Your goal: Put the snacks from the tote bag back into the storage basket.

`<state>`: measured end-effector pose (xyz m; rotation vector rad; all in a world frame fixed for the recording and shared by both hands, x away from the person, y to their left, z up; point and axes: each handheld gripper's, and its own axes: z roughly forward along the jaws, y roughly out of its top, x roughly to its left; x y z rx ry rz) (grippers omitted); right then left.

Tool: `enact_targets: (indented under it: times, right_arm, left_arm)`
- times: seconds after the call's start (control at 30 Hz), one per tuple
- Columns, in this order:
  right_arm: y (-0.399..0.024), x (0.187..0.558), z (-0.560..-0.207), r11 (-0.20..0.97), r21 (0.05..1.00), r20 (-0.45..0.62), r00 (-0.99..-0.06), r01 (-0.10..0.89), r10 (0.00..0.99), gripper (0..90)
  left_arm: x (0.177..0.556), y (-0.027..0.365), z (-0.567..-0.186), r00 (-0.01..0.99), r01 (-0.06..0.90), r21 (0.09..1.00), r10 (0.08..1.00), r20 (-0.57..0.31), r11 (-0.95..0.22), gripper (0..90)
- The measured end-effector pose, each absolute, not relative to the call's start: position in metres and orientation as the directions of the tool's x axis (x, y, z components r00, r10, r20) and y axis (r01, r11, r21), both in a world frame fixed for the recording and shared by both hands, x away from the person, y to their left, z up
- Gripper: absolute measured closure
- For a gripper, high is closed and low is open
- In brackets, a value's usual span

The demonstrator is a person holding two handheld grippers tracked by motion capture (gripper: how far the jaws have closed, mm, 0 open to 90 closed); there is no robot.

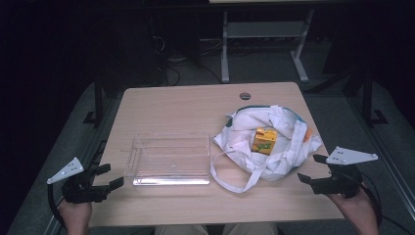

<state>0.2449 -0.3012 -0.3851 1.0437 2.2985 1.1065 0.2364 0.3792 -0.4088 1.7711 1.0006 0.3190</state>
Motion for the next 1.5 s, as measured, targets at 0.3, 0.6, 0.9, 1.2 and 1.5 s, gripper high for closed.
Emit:
enact_targets:
  times: [0.3,0.6,0.9,1.2,1.5]
  right_arm:
    - [-0.298,0.245,-0.383,0.421,0.782,-0.017,-0.659,0.460,0.752,15.5]
    - [-0.295,0.253,-0.377,0.448,0.766,-0.020,-0.680,0.461,0.733,15.4]
    - [-0.290,0.264,-0.371,0.478,0.750,-0.033,-0.697,0.456,0.716,14.5]
    - [-0.276,0.282,-0.360,0.520,0.728,-0.040,-0.730,0.446,0.683,14.5]
    - [-0.264,0.300,-0.350,0.548,0.713,-0.041,-0.754,0.438,0.656,14.5]
  left_arm:
    - [0.236,0.379,-0.409,0.615,0.477,0.872,0.752,-0.239,-0.113,13.0]
    - [0.235,0.379,-0.409,0.616,0.476,0.872,0.751,-0.238,-0.114,13.0]
    - [0.236,0.380,-0.409,0.616,0.475,0.873,0.751,-0.239,-0.112,13.0]
    - [0.235,0.383,-0.409,0.608,0.478,0.873,0.755,-0.246,-0.100,13.0]
    - [0.235,0.384,-0.409,0.604,0.479,0.873,0.756,-0.251,-0.093,13.0]
